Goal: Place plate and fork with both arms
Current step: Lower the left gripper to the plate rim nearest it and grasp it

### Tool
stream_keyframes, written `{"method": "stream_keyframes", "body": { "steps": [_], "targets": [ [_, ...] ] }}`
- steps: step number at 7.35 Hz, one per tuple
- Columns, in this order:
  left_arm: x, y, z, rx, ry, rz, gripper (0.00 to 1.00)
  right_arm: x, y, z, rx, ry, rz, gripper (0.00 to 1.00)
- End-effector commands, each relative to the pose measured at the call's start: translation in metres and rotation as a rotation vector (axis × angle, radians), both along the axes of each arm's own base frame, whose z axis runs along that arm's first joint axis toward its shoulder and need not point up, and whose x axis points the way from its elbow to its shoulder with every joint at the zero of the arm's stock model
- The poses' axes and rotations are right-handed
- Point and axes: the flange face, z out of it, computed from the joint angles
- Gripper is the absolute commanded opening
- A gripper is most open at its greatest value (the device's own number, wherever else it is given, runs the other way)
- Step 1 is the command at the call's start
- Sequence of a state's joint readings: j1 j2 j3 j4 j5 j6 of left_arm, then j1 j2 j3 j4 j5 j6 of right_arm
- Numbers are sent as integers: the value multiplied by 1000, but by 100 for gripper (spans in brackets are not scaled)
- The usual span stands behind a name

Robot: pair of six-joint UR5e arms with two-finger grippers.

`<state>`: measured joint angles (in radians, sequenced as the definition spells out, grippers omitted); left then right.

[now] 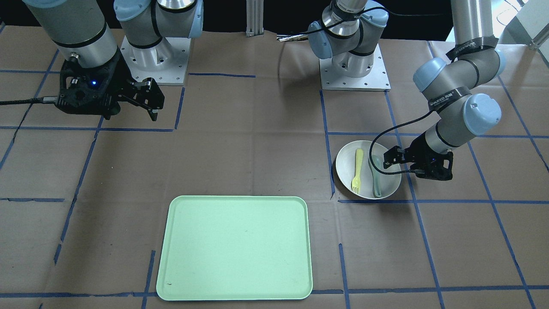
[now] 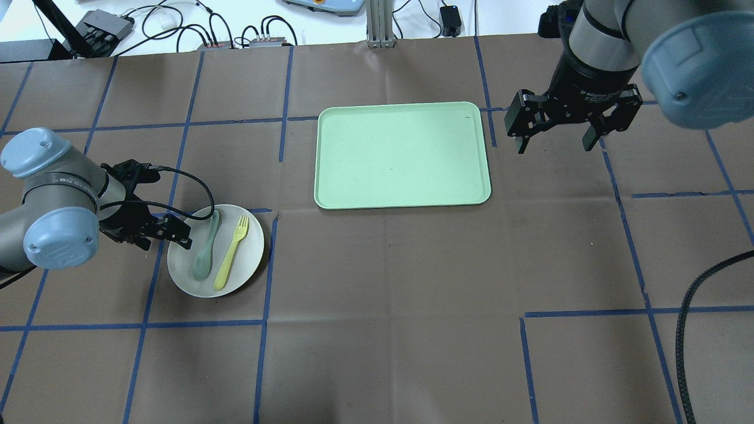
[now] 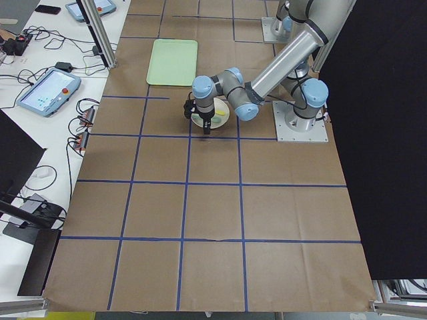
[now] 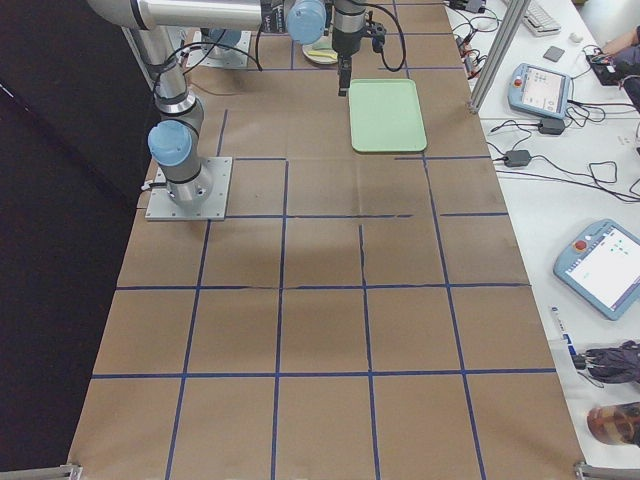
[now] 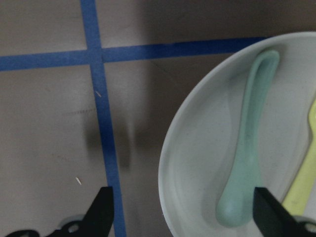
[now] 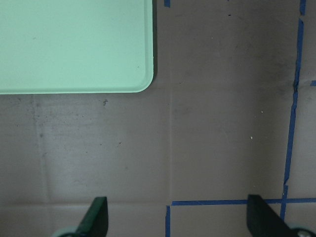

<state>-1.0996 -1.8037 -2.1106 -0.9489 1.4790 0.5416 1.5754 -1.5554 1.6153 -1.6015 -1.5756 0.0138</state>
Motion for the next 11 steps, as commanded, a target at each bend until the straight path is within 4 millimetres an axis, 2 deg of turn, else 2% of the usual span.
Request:
{"method": "stream_keyframes", "body": {
  "steps": [1,2,4,6,7,8,10,11],
  "targets": [
    [1,-2,-11,8,24,-10,76,0,0,0,0,0,0,100],
    [2,-2,-12,9,25,-8,76,0,0,0,0,0,0,100],
    [3,-2,-13,11,29,-4,56,0,0,0,0,0,0,100],
    [14,1,-14,11,34,22,54,-1,0,0,0,0,0,100],
    [14,0,-14,4,46,25,54,-1,0,0,0,0,0,100],
    [13,0,-14,1,53,27,49,-1,0,0,0,0,0,100],
    [15,0,-13,-5,61,23,29,-1,0,0,0,0,-2,100],
    [18,0,-13,-18,80,24,23,-1,0,0,0,0,0,100]
  ]
}}
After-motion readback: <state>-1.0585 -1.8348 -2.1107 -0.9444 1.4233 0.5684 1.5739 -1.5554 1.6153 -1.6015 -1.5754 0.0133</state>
